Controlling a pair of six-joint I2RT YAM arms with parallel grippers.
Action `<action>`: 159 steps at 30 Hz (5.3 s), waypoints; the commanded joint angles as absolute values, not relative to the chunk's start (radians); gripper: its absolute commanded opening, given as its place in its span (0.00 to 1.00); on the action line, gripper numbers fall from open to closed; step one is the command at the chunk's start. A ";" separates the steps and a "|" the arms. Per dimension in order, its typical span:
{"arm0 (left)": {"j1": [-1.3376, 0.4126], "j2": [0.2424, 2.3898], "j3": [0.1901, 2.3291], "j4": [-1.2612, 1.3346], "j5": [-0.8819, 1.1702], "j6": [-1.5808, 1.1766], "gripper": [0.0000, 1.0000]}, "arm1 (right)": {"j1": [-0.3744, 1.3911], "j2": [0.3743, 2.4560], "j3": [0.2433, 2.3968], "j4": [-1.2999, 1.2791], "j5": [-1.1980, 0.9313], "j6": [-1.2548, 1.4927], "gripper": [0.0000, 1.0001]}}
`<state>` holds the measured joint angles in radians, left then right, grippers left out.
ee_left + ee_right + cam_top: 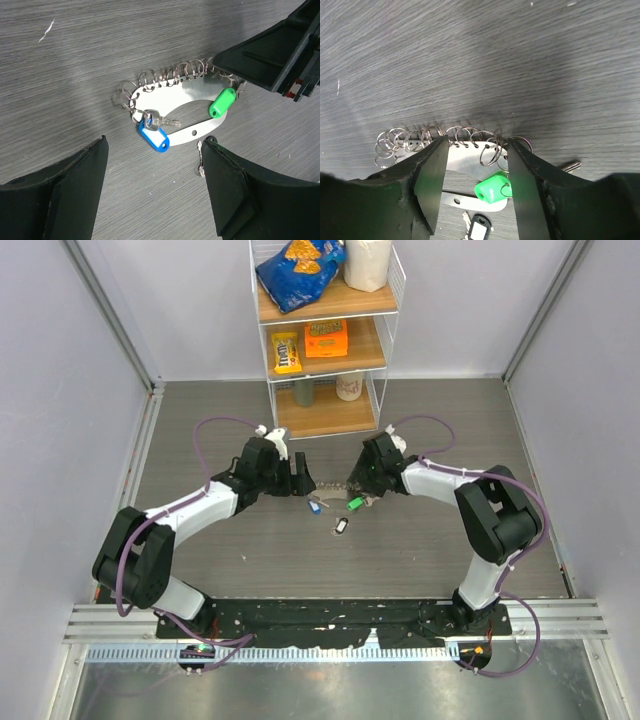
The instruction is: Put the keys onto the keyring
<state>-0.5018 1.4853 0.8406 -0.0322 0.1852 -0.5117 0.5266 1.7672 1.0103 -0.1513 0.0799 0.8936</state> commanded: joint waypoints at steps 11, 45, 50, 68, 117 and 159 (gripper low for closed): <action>-0.499 1.482 0.853 0.009 0.204 -0.492 0.82 | 0.494 1.766 0.989 -0.127 0.078 0.908 0.45; -0.500 1.447 0.836 0.028 0.258 -0.483 0.82 | 0.494 1.556 0.897 -0.107 0.042 0.867 0.05; -0.508 1.369 0.802 0.089 0.366 -0.477 0.82 | 0.494 1.487 0.879 -0.103 0.015 0.862 0.05; -0.868 1.069 0.701 0.218 0.098 -0.097 0.82 | 0.509 1.296 1.011 -0.285 -0.141 0.847 0.05; -1.121 1.480 0.850 0.541 -0.075 0.084 0.84 | 0.503 1.032 0.825 -0.591 0.186 0.808 0.05; -1.140 1.738 0.865 0.888 -0.052 0.158 0.56 | 0.503 1.002 0.833 -0.591 0.130 0.850 0.05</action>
<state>-1.1336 1.7309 0.8391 0.7845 -0.0265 0.1394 0.5064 1.0149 0.8177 -0.6289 0.1398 0.8337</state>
